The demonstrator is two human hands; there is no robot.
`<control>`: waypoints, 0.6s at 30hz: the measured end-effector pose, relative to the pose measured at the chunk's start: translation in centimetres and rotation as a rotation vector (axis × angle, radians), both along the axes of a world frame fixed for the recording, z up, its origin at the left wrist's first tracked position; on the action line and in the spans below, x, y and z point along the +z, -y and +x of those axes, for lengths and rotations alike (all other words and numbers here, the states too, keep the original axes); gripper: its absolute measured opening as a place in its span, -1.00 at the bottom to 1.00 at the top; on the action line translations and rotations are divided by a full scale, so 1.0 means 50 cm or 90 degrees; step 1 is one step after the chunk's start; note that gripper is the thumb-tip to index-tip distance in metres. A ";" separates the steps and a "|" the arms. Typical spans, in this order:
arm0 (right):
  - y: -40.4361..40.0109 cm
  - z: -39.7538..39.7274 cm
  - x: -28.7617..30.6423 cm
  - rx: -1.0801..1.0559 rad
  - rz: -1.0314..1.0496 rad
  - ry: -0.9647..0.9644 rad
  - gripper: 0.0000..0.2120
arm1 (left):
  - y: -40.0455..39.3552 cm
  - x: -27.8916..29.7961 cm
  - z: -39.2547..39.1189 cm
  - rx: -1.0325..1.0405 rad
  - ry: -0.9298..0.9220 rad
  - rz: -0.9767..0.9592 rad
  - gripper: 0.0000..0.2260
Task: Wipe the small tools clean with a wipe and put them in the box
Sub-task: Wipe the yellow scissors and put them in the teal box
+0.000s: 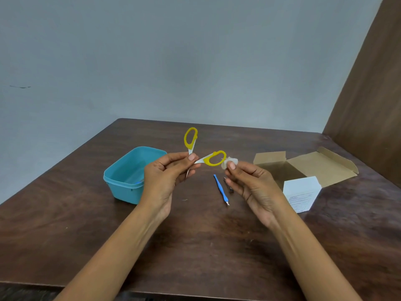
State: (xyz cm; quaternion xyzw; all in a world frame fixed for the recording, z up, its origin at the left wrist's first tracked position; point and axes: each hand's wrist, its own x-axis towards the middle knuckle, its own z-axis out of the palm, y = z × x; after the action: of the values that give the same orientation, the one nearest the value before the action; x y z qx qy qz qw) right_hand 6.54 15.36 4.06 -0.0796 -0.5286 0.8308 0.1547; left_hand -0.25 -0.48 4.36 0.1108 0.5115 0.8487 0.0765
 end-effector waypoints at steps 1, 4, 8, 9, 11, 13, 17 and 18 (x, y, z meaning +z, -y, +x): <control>-0.001 0.000 -0.001 0.006 0.003 0.003 -0.78 | -0.001 -0.001 0.002 0.010 -0.009 0.000 -0.83; -0.001 0.001 -0.001 0.023 0.017 0.006 -0.76 | -0.006 -0.003 0.006 0.037 -0.036 -0.007 -0.84; 0.006 -0.001 -0.005 0.020 0.031 0.002 -0.76 | -0.013 -0.008 0.008 0.054 -0.075 -0.021 -0.88; 0.008 -0.002 -0.007 0.019 0.030 0.000 -0.78 | -0.014 -0.009 0.010 0.052 -0.086 -0.025 -0.88; 0.012 -0.004 -0.009 0.015 0.033 -0.002 -0.81 | -0.016 -0.011 0.012 0.046 -0.106 -0.039 -0.89; 0.013 -0.003 -0.007 0.008 0.045 -0.002 -0.81 | -0.014 -0.013 0.012 0.035 -0.119 -0.064 -0.90; 0.012 -0.005 -0.006 0.002 0.064 -0.001 -0.86 | -0.013 -0.019 0.013 0.018 -0.148 -0.140 -0.90; 0.012 -0.005 -0.006 0.006 0.076 -0.002 -0.89 | -0.013 -0.020 0.013 0.017 -0.147 -0.144 -0.90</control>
State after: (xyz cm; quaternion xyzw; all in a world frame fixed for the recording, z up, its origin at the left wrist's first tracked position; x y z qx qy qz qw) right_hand 6.29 14.74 3.74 -0.0665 -0.5773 0.7988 0.1557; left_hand 0.40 0.18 3.37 0.1916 0.6107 0.7681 0.0181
